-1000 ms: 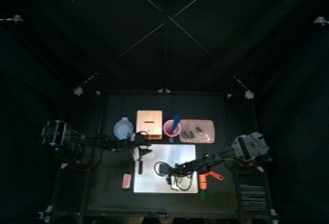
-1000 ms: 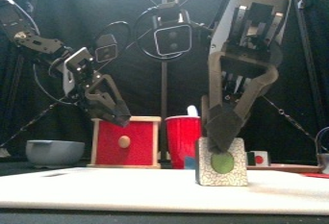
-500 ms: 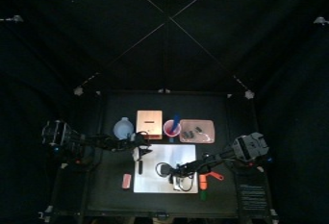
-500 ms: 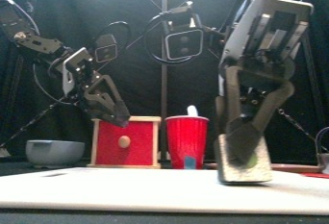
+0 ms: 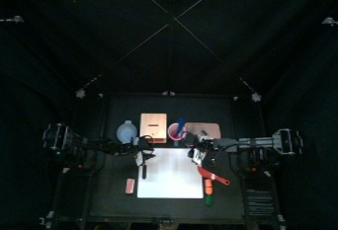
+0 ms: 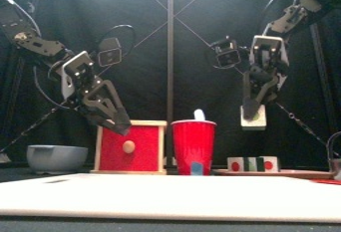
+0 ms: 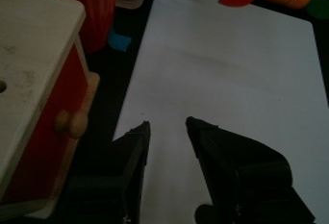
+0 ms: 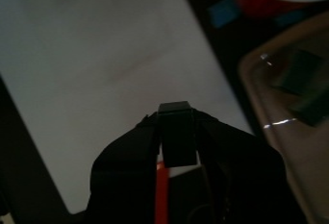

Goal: Place sushi on board then cut the sushi with the knife then place the pieces on the plate
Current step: Place the 4 sushi pieces on the plate

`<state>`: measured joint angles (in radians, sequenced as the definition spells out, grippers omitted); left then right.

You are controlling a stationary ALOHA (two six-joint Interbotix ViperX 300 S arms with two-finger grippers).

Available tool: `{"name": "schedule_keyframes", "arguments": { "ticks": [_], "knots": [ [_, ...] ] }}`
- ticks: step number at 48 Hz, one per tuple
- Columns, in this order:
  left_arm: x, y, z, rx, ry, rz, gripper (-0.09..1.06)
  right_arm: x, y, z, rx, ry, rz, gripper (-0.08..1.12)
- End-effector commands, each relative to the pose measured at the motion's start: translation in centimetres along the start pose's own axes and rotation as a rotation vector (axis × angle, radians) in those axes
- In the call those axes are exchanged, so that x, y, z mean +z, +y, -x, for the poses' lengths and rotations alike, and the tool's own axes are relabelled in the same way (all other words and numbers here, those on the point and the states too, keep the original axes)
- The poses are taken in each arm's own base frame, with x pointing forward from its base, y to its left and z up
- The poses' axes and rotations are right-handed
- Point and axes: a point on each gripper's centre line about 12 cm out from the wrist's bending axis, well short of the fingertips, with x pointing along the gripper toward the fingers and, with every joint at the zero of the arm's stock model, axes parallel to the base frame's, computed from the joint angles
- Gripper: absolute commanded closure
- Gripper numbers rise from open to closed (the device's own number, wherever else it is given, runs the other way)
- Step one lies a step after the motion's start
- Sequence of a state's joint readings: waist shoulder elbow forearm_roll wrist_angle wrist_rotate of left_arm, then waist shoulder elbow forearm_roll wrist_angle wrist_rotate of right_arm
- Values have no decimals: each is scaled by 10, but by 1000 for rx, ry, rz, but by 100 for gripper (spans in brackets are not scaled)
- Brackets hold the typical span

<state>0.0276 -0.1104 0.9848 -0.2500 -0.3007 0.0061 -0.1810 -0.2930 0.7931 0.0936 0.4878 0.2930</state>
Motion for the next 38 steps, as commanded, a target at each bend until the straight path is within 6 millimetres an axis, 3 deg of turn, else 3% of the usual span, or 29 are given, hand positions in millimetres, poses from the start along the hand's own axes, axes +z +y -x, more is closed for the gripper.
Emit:
{"name": "schedule_keyframes", "arguments": {
  "ticks": [1,9,16,25,38],
  "knots": [
    [12,-3,2,-9,-37,0,21,9,-36,24,-72,-64,-65,44],
    [12,-2,2,-7,-38,2,21,2,-89,32,-206,-29,-170,44],
    [10,-1,2,-5,-32,2,21,-7,-119,33,-278,4,-237,44],
    [9,1,2,2,-30,2,21,-17,-142,30,-336,42,-287,44],
    [9,2,2,2,-29,5,21,-33,-156,12,-364,119,-301,42]
  ]
}}
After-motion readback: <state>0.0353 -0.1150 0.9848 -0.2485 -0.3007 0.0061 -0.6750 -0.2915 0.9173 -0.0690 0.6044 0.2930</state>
